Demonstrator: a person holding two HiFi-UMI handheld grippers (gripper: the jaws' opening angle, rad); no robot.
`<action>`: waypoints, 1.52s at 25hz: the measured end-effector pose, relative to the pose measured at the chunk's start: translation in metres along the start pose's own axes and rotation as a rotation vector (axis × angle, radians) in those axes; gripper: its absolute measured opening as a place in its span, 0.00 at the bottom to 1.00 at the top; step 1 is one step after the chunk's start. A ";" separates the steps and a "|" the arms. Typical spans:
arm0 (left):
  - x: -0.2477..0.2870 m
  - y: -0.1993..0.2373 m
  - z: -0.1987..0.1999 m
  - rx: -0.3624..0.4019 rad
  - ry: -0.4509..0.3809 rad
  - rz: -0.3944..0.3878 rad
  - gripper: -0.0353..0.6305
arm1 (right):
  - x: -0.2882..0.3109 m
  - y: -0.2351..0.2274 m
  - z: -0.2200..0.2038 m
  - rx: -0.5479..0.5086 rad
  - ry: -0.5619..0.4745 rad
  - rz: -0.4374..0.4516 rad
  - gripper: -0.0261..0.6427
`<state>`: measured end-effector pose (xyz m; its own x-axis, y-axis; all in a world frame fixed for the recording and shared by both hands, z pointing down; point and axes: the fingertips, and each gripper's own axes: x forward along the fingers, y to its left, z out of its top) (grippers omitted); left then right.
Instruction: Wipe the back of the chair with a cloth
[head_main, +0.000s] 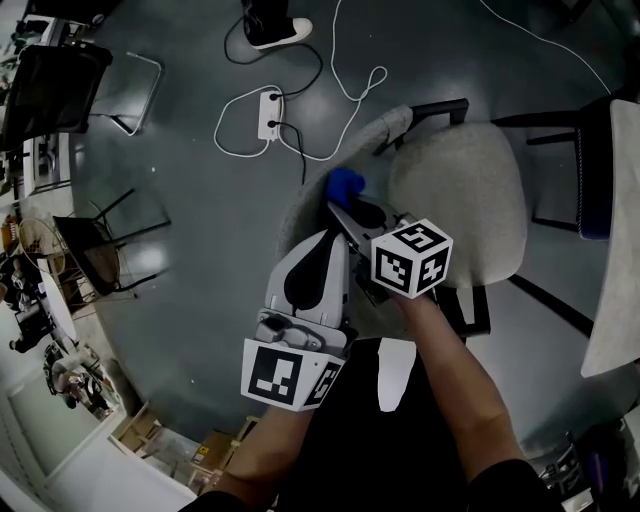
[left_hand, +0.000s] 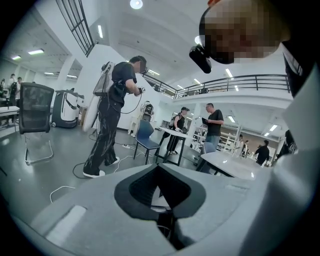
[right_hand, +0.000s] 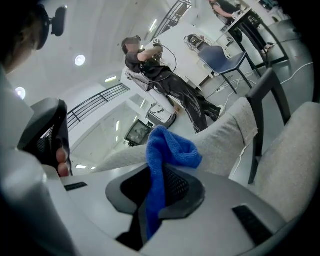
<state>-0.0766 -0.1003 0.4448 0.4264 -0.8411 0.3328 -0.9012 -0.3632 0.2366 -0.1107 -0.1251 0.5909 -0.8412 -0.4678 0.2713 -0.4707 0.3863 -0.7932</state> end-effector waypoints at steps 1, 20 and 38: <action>-0.002 0.002 0.002 0.001 -0.004 0.003 0.06 | 0.000 0.005 0.000 -0.003 -0.002 0.006 0.13; -0.024 0.019 0.009 0.002 -0.019 0.026 0.06 | -0.028 0.037 0.004 0.019 -0.078 0.040 0.13; -0.010 0.001 -0.005 -0.010 -0.036 -0.030 0.06 | -0.005 -0.090 -0.078 0.087 0.089 -0.176 0.13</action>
<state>-0.0810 -0.0905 0.4461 0.4496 -0.8438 0.2928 -0.8873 -0.3843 0.2551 -0.0842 -0.0959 0.7034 -0.7698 -0.4487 0.4538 -0.5910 0.2327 -0.7724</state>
